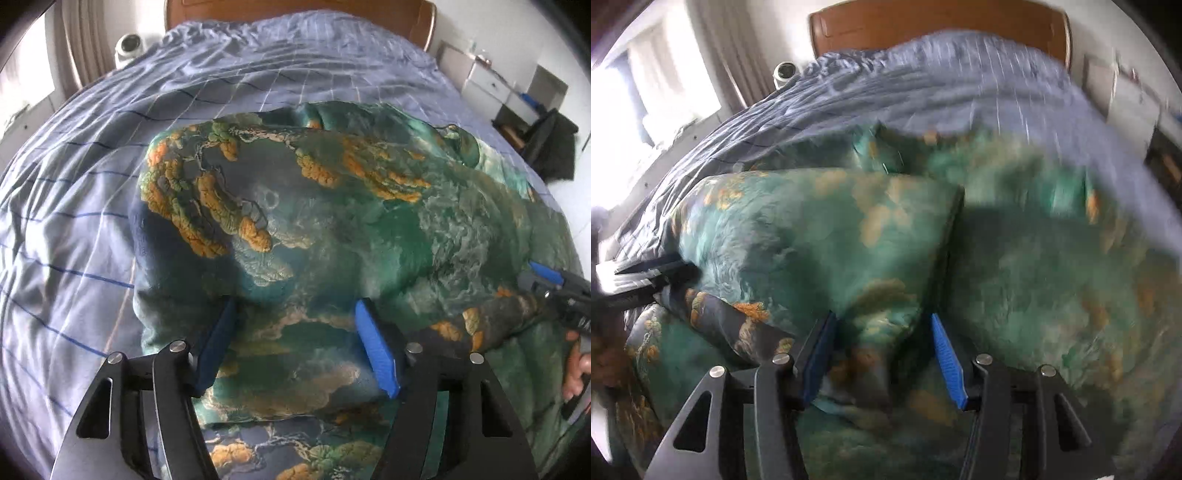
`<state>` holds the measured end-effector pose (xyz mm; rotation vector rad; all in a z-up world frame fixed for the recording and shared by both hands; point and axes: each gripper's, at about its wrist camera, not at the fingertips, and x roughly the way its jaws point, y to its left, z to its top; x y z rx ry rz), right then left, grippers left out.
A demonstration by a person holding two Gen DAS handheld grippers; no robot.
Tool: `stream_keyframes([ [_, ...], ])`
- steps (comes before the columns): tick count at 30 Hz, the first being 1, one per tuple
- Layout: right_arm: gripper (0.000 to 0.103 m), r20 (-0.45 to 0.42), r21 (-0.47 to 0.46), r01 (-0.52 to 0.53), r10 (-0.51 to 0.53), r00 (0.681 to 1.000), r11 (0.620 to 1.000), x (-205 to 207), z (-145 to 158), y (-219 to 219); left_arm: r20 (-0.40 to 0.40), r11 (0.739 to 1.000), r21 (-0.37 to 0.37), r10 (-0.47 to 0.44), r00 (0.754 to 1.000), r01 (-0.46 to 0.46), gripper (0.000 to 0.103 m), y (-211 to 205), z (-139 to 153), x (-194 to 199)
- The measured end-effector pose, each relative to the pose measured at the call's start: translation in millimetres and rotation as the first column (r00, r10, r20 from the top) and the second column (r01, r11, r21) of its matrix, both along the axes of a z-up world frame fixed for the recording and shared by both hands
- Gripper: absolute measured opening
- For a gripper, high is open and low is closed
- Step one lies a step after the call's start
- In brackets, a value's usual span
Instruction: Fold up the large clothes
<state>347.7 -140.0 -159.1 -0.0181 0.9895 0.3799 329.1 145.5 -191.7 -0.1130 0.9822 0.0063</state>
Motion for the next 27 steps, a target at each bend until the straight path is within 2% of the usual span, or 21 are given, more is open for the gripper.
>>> stream_keyframes([
  [1,0.053,0.001,0.029,0.012,-0.012,1.000,1.000,-0.4,-2.2,-4.5,0.003,1.000,0.018,0.000,1.000,0.000,0.069,-2.7,0.3,-0.7],
  [5,0.053,-0.018,0.031,0.046,-0.045,0.999,0.998,2.5,-5.4,-7.0,0.002,0.999,0.050,-0.011,1.000,0.011,0.068,-7.6,11.6,-4.9],
  [9,0.053,0.002,-0.013,0.042,-0.042,0.999,0.999,2.1,-8.5,0.1,0.064,0.999,-0.006,-0.034,0.997,0.034,0.070,1.2,53.3,1.6],
  [12,0.053,0.007,-0.022,0.044,-0.044,0.999,0.999,0.5,-9.6,-1.8,0.093,1.000,-0.021,-0.019,0.996,0.021,0.070,6.5,68.0,24.9],
  [15,0.053,0.011,-0.027,0.045,-0.045,0.999,0.999,1.5,-10.0,-2.7,0.052,1.000,-0.018,0.008,0.999,-0.007,0.070,9.9,57.3,62.5],
  [19,0.053,0.019,-0.027,0.046,-0.046,0.999,0.999,-2.0,-10.0,-2.2,-0.051,0.995,-0.055,0.079,0.996,-0.081,0.071,23.6,13.3,94.1],
  [20,0.053,0.020,-0.028,0.047,-0.046,0.999,0.999,-2.4,-10.3,-1.9,-0.065,0.995,-0.053,0.075,0.995,-0.079,0.072,24.4,3.4,96.4],
  [22,0.053,0.022,-0.032,0.046,-0.045,0.999,0.998,-2.3,-10.3,-0.9,-0.038,0.998,-0.003,0.060,0.997,-0.060,0.072,17.5,-0.1,92.0],
  [27,0.053,0.022,-0.033,0.046,-0.046,0.999,0.998,-2.1,-10.9,-1.1,-0.025,0.999,0.018,0.030,0.999,-0.030,0.072,10.0,13.7,66.2],
])
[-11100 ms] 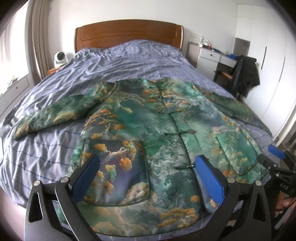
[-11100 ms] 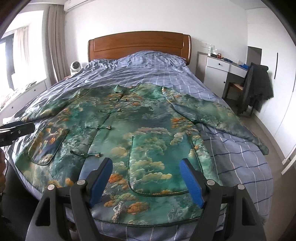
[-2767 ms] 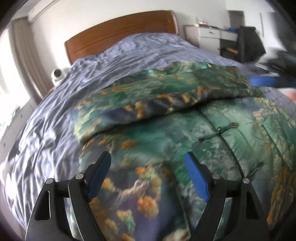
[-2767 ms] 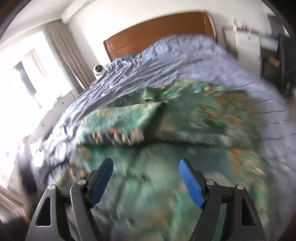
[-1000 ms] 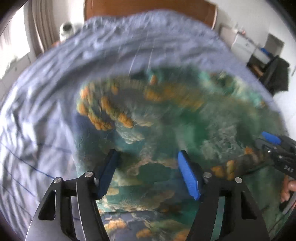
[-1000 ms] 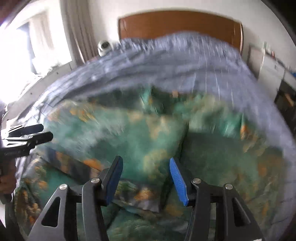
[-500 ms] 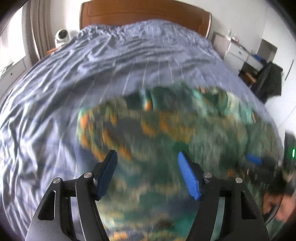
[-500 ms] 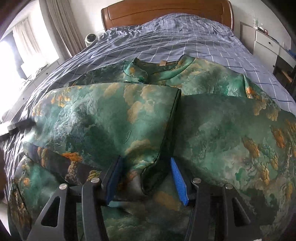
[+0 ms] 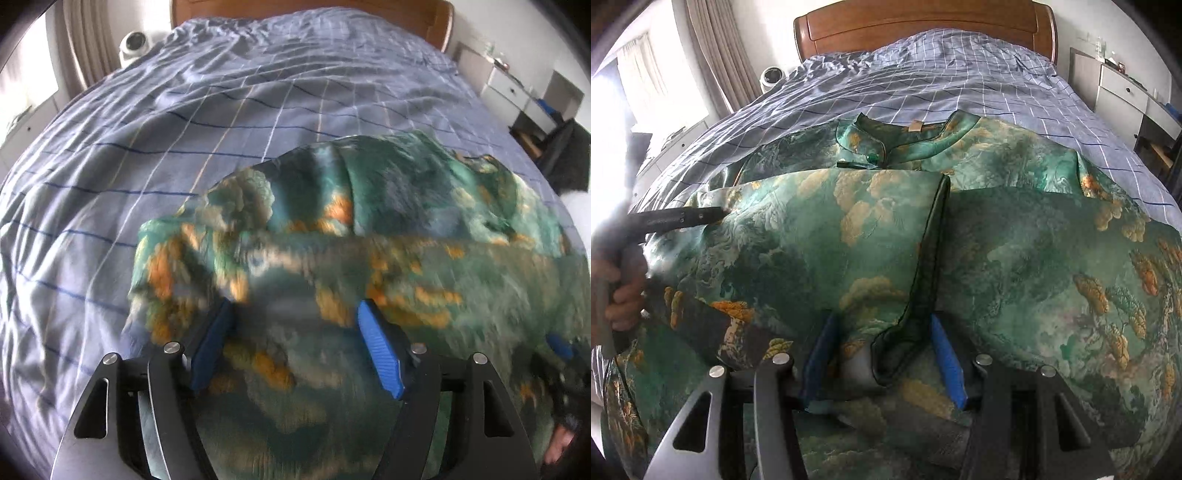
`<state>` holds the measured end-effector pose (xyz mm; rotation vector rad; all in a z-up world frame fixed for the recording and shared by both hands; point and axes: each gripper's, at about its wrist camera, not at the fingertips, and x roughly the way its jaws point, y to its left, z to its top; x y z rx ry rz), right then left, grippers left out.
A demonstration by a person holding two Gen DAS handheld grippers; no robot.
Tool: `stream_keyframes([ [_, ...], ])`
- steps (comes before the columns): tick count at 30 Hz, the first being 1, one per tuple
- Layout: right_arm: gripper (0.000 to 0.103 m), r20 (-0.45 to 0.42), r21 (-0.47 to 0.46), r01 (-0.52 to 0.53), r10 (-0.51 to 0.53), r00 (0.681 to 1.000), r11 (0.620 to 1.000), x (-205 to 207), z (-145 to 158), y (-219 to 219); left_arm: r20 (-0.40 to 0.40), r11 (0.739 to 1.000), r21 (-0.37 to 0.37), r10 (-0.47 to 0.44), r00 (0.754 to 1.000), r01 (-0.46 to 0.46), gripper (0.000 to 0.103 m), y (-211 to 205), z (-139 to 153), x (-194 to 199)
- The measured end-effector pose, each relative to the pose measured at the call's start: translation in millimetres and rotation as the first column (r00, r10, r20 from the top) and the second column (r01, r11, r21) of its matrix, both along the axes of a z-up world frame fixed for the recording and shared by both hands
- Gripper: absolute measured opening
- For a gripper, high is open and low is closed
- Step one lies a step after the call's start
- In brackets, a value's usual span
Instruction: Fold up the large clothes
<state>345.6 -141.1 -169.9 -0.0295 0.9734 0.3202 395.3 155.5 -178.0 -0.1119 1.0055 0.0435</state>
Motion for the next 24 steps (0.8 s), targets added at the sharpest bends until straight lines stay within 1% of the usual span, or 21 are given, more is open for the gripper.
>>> stream_keyframes([
  [2,0.053,0.004,-0.001,0.000,0.000,1.000,1.000,-0.2,-0.1,-0.4,0.013,0.999,0.000,-0.032,0.999,0.032,0.073,-2.8,6.8,-22.4],
  [6,0.053,0.006,-0.011,-0.001,0.001,1.000,1.000,-1.1,-0.3,1.4,0.023,0.996,0.007,-0.092,0.995,0.092,0.077,-9.4,10.3,-59.0],
  [9,0.053,0.006,-0.028,-0.001,0.001,1.000,1.000,-0.8,-0.5,3.7,0.008,0.991,0.039,-0.126,0.992,0.125,0.077,-17.3,4.0,-69.0],
  [11,0.053,0.004,-0.040,0.003,-0.003,1.000,0.999,-0.6,0.2,5.1,0.009,0.991,0.054,-0.121,0.993,0.120,0.077,-19.3,7.7,-74.2],
  [13,0.053,0.007,-0.052,0.011,-0.011,1.000,0.999,-2.6,5.7,6.0,0.016,0.992,0.035,-0.119,0.993,0.118,0.078,-20.2,17.3,-84.5],
  [15,0.054,0.014,-0.048,0.026,-0.025,1.000,0.999,-7.3,13.7,4.2,0.041,0.990,0.021,-0.137,0.990,0.136,0.083,-25.8,28.7,-103.0],
  [17,0.058,0.019,-0.027,0.053,-0.052,0.998,0.998,-18.0,25.9,-1.1,0.079,0.985,0.041,-0.167,0.983,0.165,0.088,-35.2,39.7,-128.0],
  [18,0.068,0.018,-0.025,0.061,-0.060,0.998,0.998,-22.0,29.1,-3.5,0.091,0.983,0.052,-0.180,0.980,0.175,0.089,-39.3,42.0,-138.0],
  [19,0.075,0.023,-0.027,0.070,-0.070,0.997,0.997,-31.2,34.9,-7.0,0.101,0.980,0.064,-0.196,0.975,0.190,0.090,-45.6,44.7,-151.4],
  [21,0.075,0.043,-0.031,0.067,-0.066,0.997,0.997,-46.6,42.5,-10.1,0.107,0.974,0.079,-0.220,0.970,0.212,0.090,-54.2,45.9,-169.3],
  [24,0.075,0.082,-0.062,0.039,-0.034,0.996,0.997,-81.8,55.6,-12.6,0.105,0.965,0.099,-0.253,0.962,0.243,0.090,-70.4,42.0,-193.5],
])
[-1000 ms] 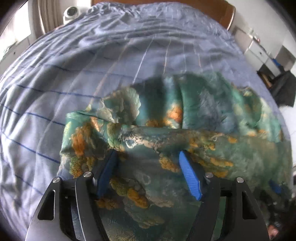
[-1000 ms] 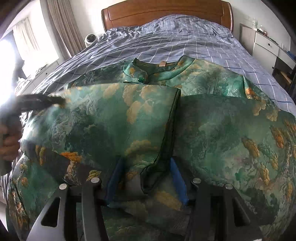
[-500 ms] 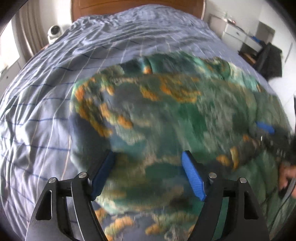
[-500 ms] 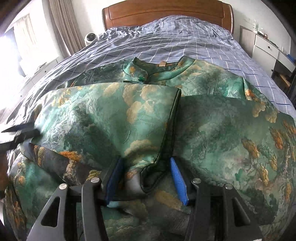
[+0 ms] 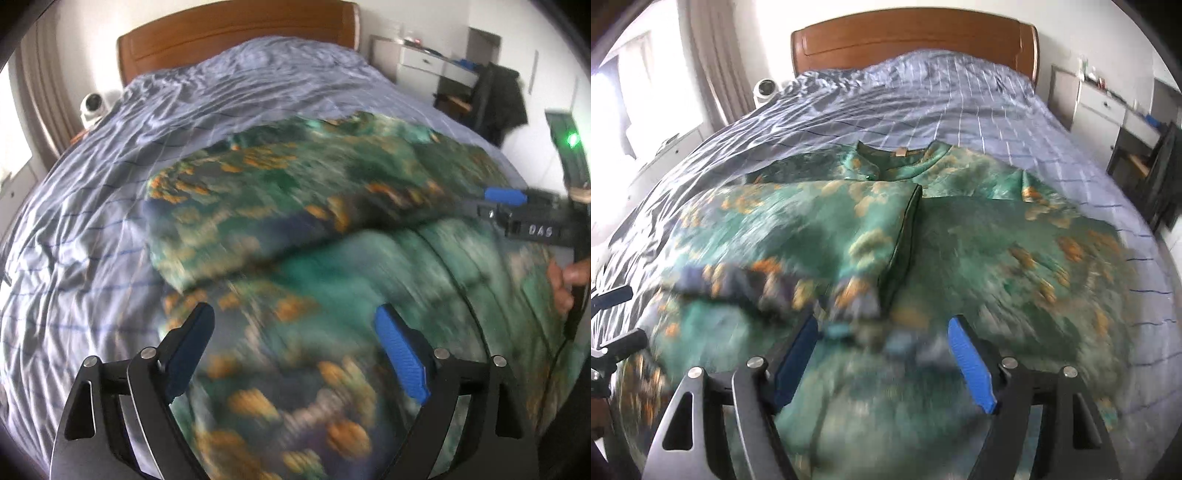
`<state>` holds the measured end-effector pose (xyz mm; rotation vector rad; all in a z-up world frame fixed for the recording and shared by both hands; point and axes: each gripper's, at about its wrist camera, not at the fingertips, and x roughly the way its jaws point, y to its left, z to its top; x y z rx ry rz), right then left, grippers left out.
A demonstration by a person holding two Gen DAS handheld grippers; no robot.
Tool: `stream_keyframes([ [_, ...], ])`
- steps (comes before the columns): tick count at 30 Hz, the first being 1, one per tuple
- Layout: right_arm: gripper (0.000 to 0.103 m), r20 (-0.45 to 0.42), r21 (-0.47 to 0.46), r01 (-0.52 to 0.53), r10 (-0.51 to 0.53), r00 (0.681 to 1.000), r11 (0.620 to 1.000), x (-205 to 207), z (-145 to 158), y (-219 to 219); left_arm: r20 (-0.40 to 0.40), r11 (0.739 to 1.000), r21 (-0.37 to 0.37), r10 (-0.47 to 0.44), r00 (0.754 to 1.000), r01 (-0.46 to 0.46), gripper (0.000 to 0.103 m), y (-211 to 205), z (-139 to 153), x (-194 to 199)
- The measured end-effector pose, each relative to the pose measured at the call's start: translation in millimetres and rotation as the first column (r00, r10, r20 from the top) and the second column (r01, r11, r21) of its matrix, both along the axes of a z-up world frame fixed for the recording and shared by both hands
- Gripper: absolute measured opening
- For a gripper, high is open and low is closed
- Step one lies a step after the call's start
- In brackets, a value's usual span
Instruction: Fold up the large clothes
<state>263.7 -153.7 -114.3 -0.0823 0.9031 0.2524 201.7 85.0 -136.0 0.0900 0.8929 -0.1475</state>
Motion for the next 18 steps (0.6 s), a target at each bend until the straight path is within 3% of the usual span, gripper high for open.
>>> stream_keyframes([
  [8,0.075,0.014,-0.071,-0.076,0.077,0.997,0.995,-93.2,9.7,-10.2,-0.075,0.997,0.055,-0.053,0.996,0.057,0.090,-38.2,-36.0,-47.3],
  [12,0.075,-0.023,-0.152,-0.113,0.111,0.994,0.982,-136.7,-11.6,-9.0,-0.080,0.996,0.077,-0.046,0.996,0.053,0.094,-44.1,-44.8,-64.1],
  [15,0.075,-0.057,-0.168,-0.112,0.104,0.993,0.979,-152.0,-28.4,-9.8,-0.087,0.996,0.072,-0.045,0.995,0.051,0.095,-44.9,-43.0,-72.7],
  [18,0.075,-0.037,-0.172,-0.085,0.080,0.996,0.981,-169.0,-35.5,-12.4,-0.102,0.997,0.068,-0.035,0.994,0.042,0.097,-42.7,-43.7,-80.2],
])
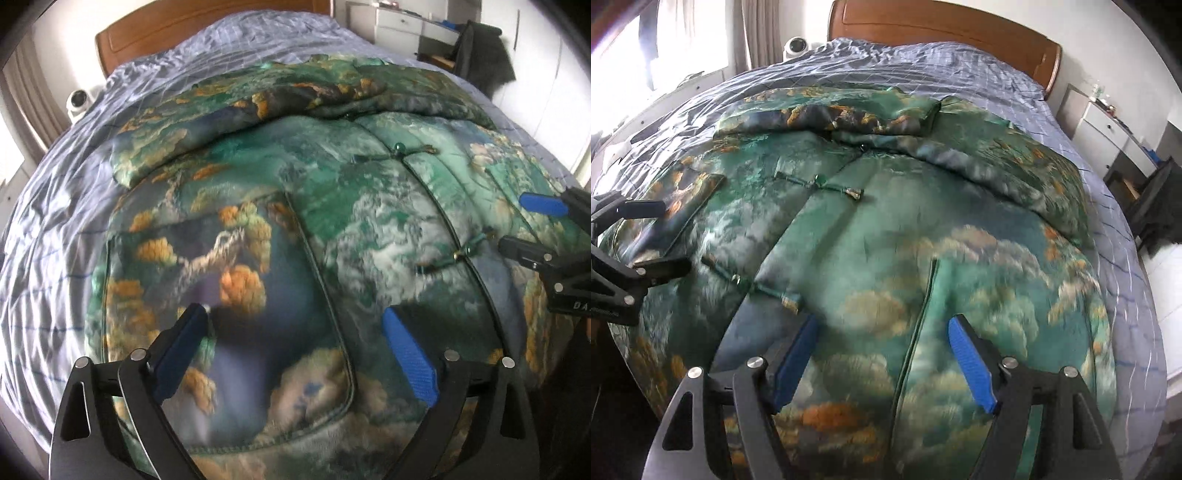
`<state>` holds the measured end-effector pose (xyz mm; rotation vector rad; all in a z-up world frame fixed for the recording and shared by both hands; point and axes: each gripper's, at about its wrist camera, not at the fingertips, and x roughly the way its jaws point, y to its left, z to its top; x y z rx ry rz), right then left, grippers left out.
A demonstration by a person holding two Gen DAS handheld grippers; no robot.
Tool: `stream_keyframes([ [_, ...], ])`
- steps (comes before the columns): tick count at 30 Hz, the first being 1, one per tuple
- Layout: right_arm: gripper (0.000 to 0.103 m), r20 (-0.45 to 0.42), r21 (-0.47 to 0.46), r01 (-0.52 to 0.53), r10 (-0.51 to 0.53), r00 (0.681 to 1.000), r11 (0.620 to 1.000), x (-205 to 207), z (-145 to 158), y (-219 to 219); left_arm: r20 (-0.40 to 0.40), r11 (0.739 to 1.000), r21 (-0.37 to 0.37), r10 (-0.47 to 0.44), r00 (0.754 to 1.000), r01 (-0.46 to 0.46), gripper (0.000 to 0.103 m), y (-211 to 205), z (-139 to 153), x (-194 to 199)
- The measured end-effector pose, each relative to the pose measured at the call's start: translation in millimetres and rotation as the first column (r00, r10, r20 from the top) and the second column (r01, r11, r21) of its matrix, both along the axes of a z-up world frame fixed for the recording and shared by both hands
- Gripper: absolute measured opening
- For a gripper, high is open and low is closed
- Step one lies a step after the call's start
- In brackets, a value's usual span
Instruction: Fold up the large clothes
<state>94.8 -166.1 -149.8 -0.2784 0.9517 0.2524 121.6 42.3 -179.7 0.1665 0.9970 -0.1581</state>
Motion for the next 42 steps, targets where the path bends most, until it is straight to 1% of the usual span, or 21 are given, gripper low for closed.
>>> stream_keyframes([
  [7,0.076,-0.006,0.038,0.046,-0.045,0.999,0.998,-14.8,-3.5,-8.2,-0.011,1.000,0.010,0.006,1.000,-0.006,0.098,0.4,-3.6,-15.7],
  [10,0.076,-0.005,0.035,0.051,-0.051,0.999,0.998,-17.1,-1.9,-8.5,-0.015,1.000,-0.018,0.010,1.000,-0.010,0.098,5.3,1.6,-21.2],
  [13,0.076,-0.008,0.034,0.059,-0.059,0.998,0.998,-21.4,0.0,-8.6,-0.018,0.998,-0.061,0.033,0.999,-0.034,0.098,13.4,6.5,-28.7],
  [15,0.076,-0.007,0.038,0.065,-0.065,0.998,0.997,-25.5,0.5,-9.0,-0.018,0.996,-0.071,0.054,0.998,-0.055,0.098,18.2,10.5,-31.8],
  [17,0.076,-0.005,0.038,0.069,-0.069,0.998,0.997,-30.2,0.3,-9.8,-0.005,0.994,-0.083,0.075,0.997,-0.076,0.098,24.4,17.8,-35.2],
  [22,0.076,0.037,0.061,0.067,-0.069,0.997,0.996,-44.3,6.1,-11.0,0.045,0.983,-0.126,0.138,0.989,-0.131,0.098,43.3,37.0,-35.7],
  [25,0.076,0.044,0.076,0.061,-0.064,0.997,0.995,-46.9,10.9,-9.0,0.062,0.976,-0.139,0.175,0.983,-0.165,0.098,53.0,43.9,-31.4],
  [31,0.076,0.087,0.070,0.019,-0.025,0.996,0.997,-56.9,17.0,1.0,0.059,0.964,-0.152,0.230,0.971,-0.219,0.098,65.8,45.7,-21.4],
  [42,0.076,0.069,0.069,-0.053,0.048,0.996,0.996,-65.2,10.8,22.4,0.062,0.949,-0.143,0.291,0.955,-0.280,0.098,86.7,46.4,-24.7],
])
